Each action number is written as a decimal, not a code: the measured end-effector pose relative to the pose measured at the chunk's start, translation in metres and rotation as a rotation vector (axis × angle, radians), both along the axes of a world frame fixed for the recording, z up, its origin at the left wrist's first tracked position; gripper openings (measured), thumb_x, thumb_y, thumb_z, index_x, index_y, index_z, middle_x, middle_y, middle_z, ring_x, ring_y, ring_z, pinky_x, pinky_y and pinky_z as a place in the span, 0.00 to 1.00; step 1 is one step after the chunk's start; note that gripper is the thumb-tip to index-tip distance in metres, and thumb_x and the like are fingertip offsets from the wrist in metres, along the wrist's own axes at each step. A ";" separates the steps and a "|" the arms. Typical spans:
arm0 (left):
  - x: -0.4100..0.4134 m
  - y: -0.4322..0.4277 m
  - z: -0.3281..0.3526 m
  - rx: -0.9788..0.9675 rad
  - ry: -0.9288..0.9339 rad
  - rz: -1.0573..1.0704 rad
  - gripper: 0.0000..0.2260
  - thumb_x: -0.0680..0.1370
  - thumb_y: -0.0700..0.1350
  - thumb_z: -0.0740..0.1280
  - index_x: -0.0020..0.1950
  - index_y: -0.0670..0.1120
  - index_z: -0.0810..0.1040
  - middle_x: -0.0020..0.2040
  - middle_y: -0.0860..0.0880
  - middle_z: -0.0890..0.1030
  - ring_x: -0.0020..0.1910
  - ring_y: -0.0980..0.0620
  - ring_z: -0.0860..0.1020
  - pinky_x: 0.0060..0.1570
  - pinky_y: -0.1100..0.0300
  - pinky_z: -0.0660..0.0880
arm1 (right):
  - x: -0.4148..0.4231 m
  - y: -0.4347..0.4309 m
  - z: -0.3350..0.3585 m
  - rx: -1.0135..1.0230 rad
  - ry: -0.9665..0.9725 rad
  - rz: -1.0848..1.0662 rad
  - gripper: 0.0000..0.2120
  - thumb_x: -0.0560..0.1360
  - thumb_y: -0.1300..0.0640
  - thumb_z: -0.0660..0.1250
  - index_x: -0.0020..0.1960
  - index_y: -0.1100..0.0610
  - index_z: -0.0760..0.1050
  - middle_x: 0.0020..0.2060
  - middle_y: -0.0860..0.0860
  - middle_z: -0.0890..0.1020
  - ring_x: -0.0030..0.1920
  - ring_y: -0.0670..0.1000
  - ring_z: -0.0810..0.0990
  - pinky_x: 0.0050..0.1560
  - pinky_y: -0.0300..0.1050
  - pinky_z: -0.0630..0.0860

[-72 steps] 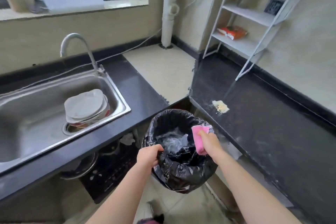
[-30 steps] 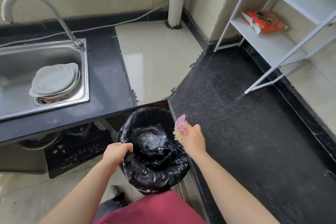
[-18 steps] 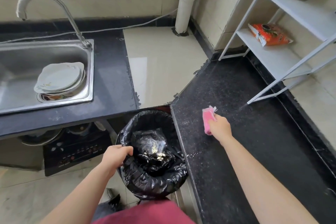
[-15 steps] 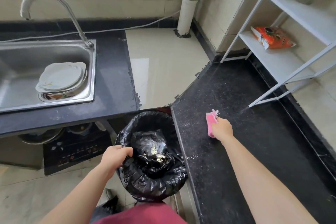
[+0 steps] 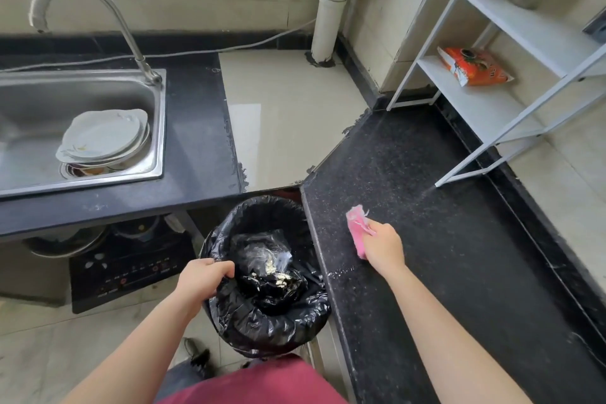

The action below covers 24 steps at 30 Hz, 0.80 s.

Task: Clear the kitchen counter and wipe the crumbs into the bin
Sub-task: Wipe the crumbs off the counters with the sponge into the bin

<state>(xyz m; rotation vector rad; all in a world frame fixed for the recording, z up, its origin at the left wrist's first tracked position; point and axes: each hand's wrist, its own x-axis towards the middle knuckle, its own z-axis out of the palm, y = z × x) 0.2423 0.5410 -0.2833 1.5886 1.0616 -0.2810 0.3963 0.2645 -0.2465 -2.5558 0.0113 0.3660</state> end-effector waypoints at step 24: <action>-0.203 0.075 0.006 -0.184 -0.079 0.417 0.09 0.63 0.40 0.70 0.31 0.45 0.69 0.27 0.49 0.66 0.25 0.51 0.61 0.23 0.64 0.58 | -0.172 0.183 0.021 0.494 0.568 0.129 0.06 0.69 0.64 0.71 0.46 0.63 0.80 0.32 0.55 0.79 0.32 0.49 0.76 0.36 0.40 0.70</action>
